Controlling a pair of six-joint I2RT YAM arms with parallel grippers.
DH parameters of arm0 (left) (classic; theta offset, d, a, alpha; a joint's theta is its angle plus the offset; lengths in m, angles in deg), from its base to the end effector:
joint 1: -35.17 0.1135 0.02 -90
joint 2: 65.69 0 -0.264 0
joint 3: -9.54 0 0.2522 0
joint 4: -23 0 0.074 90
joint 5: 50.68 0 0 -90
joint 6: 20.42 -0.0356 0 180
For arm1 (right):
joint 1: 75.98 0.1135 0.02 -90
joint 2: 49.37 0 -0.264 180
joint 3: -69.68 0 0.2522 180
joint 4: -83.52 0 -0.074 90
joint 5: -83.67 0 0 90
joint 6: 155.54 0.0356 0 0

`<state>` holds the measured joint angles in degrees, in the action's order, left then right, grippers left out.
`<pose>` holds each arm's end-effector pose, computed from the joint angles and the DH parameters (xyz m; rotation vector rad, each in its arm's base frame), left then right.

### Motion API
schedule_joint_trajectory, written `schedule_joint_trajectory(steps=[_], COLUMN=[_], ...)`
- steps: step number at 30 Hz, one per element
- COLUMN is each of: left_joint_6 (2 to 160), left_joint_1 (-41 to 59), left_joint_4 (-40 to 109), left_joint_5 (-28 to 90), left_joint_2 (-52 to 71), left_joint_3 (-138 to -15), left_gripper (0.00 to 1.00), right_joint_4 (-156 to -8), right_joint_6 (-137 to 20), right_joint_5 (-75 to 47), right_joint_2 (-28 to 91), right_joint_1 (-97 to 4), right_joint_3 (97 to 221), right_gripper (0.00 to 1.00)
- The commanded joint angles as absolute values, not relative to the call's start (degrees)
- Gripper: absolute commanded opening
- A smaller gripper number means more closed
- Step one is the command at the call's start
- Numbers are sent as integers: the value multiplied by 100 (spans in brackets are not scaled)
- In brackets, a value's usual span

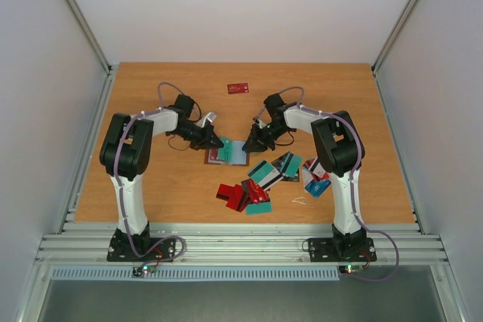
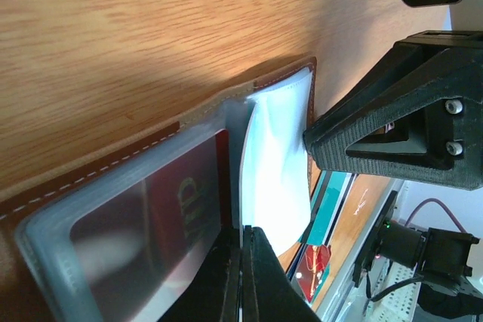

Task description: Put the credit cards into the card holder

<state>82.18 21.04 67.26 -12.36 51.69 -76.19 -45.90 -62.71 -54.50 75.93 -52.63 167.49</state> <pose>0.3612 -0.1197 0.1224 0.2044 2.7905 -1.3957 0.3719 0.1894 0.1169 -0.6390 2.7824 1.3091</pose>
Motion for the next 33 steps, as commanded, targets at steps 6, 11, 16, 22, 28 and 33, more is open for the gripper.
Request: schedule_joint_trajectory(steps=[6,11,16,22,28,33], left_joint_6=[8205,7938,8042,8349,8439,8496], left_joint_1=[2186,2185,2189,2151,2137,2131], left_joint_4=[7009,7369,7208,6883,6447,6242], left_joint_5=[-981,-762,-729,-807,-870,-826], left_joint_2=[5078,5247,5311,5427,5385,5266], left_joint_3=[-7579,-7770,-7767,-7880,-7742,-7606], left_gripper=[0,0,0,0,0,0], right_joint_4=[-4570,-4585,-4625,-4854,-5109,-5211], right_joint_6=[-6190,-6145,-6075,-5942,-5755,-5663], right_joint_5=[-5248,-5258,-5299,-5362,-5382,-5353], right_joint_2=[7675,7713,7810,7744,7760,7651], right_joint_1=[-5234,-5234,-5234,-5230,-5227,-5230], right_joint_3=[16672,16719,16789,16596,16477,16358], right_gripper=[14,14,14,14,14,14])
